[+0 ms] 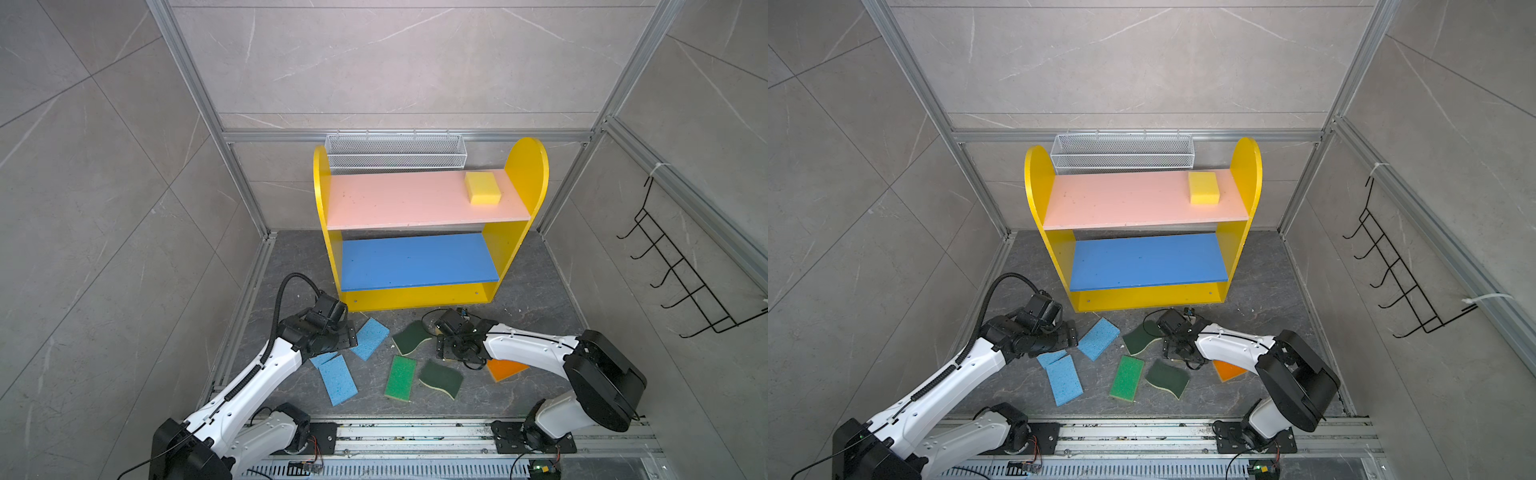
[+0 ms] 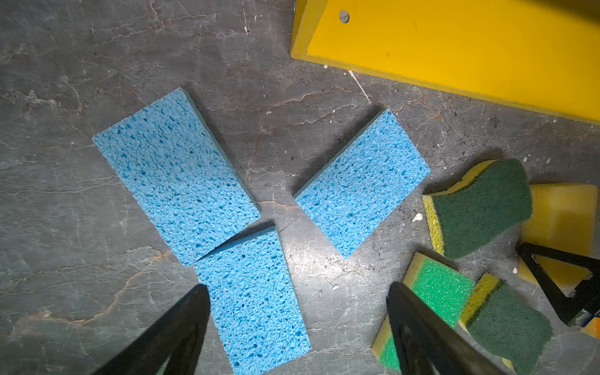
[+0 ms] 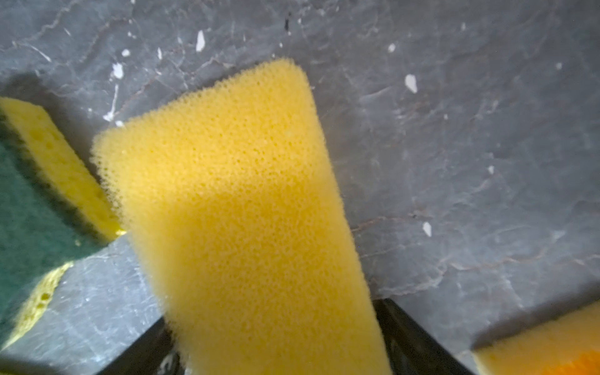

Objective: Arrange cleaning sponges on a shelf
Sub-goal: Move the cleaning sponge to the center of the table, then pick up the cleaning sponge at the center of the table.

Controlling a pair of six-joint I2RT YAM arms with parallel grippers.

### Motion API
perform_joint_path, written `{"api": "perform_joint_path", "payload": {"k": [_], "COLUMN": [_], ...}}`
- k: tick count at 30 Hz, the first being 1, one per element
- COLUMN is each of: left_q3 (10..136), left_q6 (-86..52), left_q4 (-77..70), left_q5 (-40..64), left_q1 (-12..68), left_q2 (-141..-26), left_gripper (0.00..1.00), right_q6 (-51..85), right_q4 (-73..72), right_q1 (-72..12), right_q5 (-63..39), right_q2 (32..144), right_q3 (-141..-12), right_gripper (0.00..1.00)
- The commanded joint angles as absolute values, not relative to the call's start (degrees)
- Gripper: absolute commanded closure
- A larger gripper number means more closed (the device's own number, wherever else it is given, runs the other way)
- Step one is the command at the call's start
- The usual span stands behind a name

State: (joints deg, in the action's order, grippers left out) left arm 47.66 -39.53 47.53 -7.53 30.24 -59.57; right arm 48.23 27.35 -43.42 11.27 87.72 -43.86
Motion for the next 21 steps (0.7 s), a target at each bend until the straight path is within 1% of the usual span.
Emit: {"api": "perform_joint_path", "payload": {"k": [1,11,21], "left_q3": [47.99,47.99,48.42], "left_q6": [-40.46,-41.00,-41.27], "left_q4": [47.90,48.03,48.02], "left_q5": [-9.05,-9.49,-9.83], "left_q1": [30.57,30.74,31.39], "left_q2": [-58.11,-57.90,-58.04], "left_gripper": [0.12,0.12,0.12], "right_q6": [47.52,42.21,43.85], "right_q4": [27.72,27.56,25.84], "right_q1": [-43.17,-43.56,-45.30], "right_q5": [9.90,8.96,7.32], "right_q2": [88.55,92.77,94.24], "right_q3": [-42.92,-45.70,-44.54], "right_gripper": [0.11,0.16,0.34]}}
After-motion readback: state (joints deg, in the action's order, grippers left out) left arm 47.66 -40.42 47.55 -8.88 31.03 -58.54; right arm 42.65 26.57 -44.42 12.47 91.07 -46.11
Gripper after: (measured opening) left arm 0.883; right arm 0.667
